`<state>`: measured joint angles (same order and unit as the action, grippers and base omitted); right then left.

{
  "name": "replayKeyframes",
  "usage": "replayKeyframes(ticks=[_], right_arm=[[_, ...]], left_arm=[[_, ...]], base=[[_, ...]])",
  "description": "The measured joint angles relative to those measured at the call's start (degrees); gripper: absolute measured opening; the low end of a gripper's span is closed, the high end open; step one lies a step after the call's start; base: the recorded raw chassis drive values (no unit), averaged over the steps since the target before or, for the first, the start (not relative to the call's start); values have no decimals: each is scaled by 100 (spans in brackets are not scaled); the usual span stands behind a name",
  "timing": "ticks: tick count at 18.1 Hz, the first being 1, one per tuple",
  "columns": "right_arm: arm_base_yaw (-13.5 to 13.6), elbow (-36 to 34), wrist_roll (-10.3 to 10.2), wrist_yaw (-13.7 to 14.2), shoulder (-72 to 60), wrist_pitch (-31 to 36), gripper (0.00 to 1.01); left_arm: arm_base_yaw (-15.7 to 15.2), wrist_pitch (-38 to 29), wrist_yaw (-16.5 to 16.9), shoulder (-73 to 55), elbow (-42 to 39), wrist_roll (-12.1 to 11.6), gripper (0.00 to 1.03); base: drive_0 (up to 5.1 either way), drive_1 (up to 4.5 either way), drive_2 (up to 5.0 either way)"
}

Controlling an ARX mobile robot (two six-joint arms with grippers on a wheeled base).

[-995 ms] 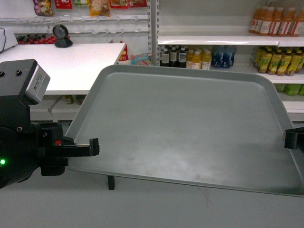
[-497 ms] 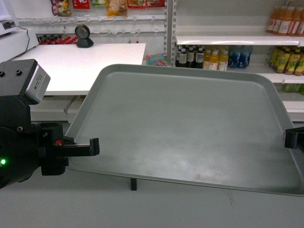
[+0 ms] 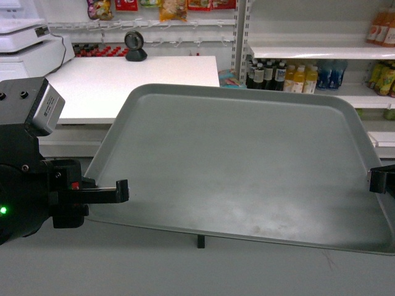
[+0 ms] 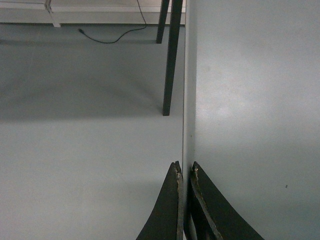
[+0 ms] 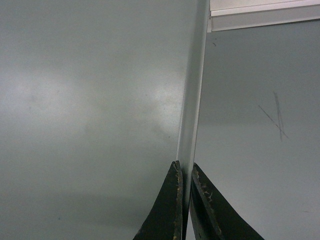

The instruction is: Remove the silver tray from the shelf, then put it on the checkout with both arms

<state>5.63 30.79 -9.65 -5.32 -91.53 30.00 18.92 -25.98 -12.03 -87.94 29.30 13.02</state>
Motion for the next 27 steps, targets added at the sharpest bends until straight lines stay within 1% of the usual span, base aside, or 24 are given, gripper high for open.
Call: replayKeyframes(ticks=[19,20,25,27], right_arm=[[4,0,0,-4,0,-11,3],[44,7,-2,-9,0,7,3],[24,-4,-4,-2,7,-24,3],[20,-4,-4,-2,7,-15,3]], left_arm=[[-20,13,2,0,0,-4,3],[-50,20,2,0,0,-7,3],[-26,22,-2,0,0,-20,3],[-26,7,2,-2,0,-20,3]], base=[[-502,244,244],[0,0,0],[0,0,0],[-19,406,-445]])
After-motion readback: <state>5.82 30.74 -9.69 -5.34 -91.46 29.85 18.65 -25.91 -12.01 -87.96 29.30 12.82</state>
